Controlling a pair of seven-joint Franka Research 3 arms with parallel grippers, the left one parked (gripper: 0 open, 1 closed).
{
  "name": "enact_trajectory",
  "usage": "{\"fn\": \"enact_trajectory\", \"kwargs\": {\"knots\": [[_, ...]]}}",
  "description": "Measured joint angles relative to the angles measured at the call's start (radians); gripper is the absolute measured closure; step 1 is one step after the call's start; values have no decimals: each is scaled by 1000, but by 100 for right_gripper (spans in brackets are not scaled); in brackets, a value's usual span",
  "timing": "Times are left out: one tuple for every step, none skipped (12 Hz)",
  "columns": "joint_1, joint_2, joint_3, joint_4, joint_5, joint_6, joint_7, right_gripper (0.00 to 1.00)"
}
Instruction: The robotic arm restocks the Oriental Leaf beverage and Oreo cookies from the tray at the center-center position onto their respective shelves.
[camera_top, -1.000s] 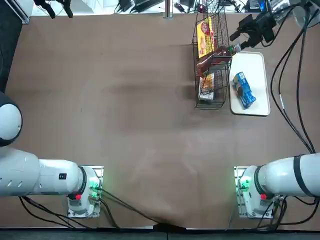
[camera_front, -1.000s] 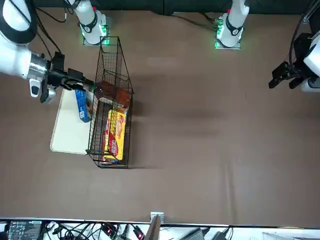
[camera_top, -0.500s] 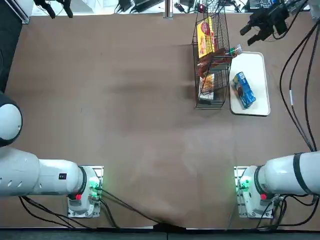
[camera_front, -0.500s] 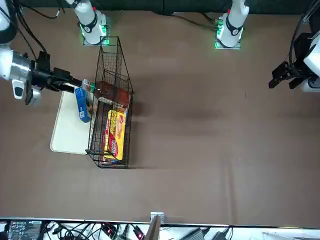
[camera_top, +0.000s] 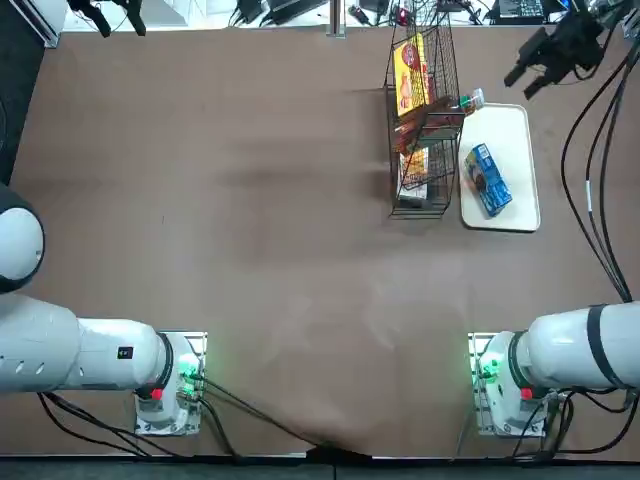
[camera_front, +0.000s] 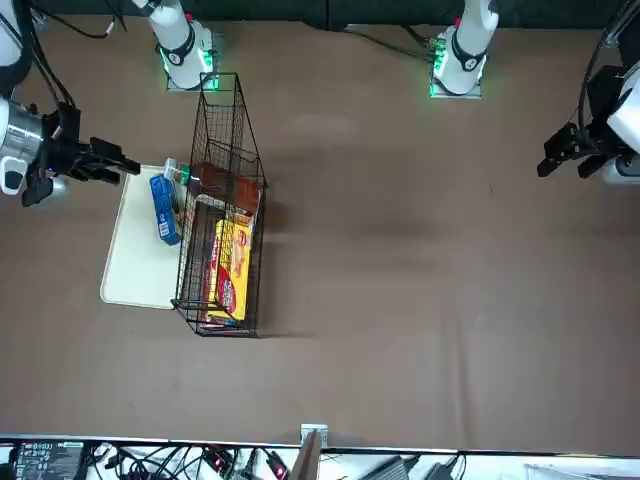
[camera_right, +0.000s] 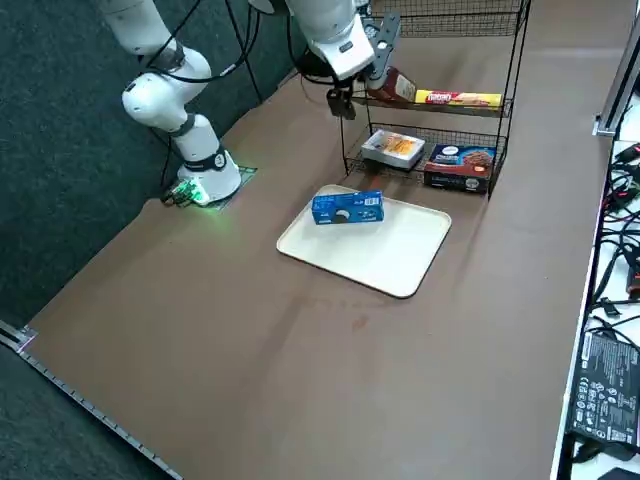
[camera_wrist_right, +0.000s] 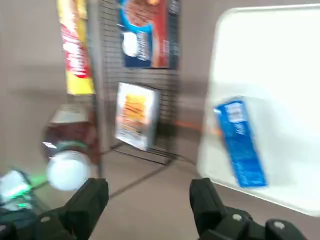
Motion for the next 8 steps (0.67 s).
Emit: {"fn": "enact_trajectory", "kwargs": {"knots": [[-9, 7, 0, 0, -99, 0, 0, 0], [-9, 15, 0, 0, -154, 0, 0, 0], [-9, 25, 0, -1, -206, 0, 0, 0], [-9, 39, 1, -1, -247, 0, 0, 0], [-8, 56, 2, -2, -277, 1, 0, 0], [-8, 77, 3, -2, -303, 6, 0, 0], [-7, 99, 3, -3, -327, 18, 0, 0], [-7, 123, 4, -3, -349, 32, 0, 0]]}}
